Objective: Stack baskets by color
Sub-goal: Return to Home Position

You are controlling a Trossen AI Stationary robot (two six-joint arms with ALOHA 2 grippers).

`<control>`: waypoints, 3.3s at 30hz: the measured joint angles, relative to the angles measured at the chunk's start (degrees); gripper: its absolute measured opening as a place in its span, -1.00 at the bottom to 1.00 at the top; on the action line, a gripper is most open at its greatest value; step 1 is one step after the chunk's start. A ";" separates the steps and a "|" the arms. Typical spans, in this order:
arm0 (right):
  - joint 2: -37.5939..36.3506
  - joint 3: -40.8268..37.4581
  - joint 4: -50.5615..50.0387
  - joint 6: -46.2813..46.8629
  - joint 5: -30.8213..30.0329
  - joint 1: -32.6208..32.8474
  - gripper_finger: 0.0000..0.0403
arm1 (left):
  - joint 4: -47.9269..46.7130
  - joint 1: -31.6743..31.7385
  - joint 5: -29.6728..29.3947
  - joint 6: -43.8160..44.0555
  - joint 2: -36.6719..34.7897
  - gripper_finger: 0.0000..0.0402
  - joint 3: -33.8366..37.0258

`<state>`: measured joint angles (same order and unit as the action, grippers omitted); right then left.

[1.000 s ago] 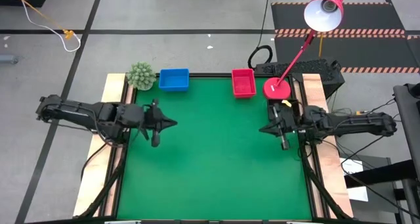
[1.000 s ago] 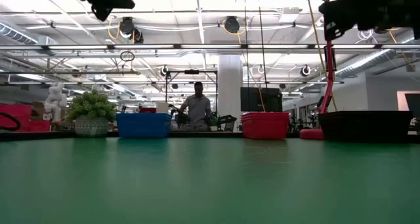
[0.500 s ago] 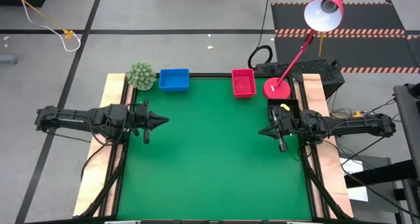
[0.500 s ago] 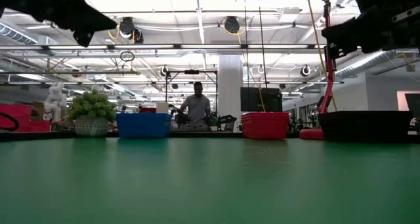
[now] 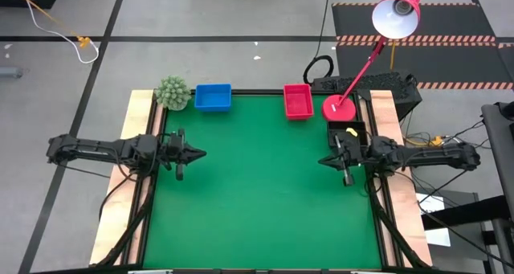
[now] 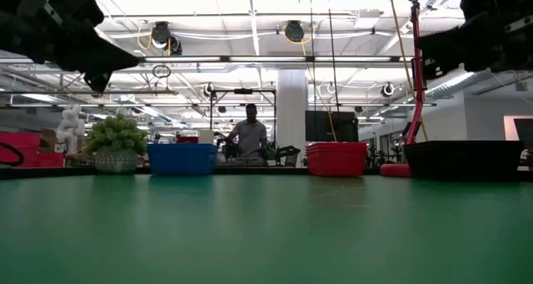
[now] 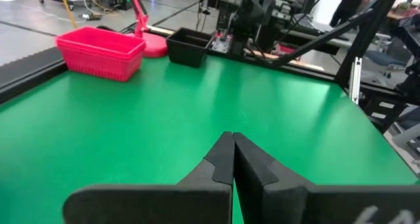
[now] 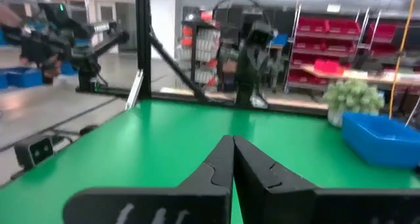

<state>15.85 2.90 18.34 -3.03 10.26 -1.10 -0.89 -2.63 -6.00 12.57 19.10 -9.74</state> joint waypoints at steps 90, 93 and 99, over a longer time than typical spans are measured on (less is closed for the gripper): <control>-15.68 -1.04 -14.89 -2.16 -11.69 -0.04 -1.00 | 2.25 2.14 0.44 -11.88 -18.74 -1.00 9.05; -15.68 -1.04 -14.89 -2.16 -11.69 -0.02 -1.00 | 2.21 2.38 0.44 -11.88 -18.74 -0.99 9.05; -15.66 -1.04 -14.92 -2.17 -11.69 -0.04 -1.00 | 2.19 2.34 1.14 -10.76 -18.74 -0.93 9.05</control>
<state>0.19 1.87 3.42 -5.19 -1.43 -1.15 1.30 -0.30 -4.86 1.81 0.36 -0.69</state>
